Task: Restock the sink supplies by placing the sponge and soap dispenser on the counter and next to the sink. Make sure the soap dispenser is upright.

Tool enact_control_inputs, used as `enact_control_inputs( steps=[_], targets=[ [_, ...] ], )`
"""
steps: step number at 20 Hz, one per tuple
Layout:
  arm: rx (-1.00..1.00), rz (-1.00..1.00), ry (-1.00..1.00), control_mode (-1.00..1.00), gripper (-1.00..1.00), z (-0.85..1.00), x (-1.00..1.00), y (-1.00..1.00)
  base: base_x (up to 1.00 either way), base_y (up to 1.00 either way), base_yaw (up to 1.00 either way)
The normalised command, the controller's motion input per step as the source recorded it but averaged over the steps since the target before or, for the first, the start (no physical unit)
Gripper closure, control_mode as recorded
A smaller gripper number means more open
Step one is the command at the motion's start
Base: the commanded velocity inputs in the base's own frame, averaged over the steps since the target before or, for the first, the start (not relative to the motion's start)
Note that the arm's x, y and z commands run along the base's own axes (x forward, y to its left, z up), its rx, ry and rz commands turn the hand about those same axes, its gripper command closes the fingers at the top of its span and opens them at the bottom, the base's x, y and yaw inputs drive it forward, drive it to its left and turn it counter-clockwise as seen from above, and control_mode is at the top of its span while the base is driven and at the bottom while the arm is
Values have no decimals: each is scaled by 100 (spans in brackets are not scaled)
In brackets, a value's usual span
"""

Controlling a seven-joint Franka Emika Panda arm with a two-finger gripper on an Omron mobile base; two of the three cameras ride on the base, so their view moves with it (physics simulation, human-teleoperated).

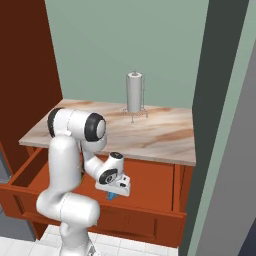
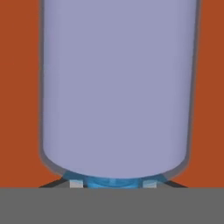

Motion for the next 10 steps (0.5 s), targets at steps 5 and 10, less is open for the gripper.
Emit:
enact_control_inputs(
  steps=[5, 10],
  targets=[
    [0, 0, 0, -100, 100, 70, -1, 0, 0, 0, 0],
    [0, 0, 1, -100, 100, 68, 0, 0, 0, 0, 0]
  ],
)
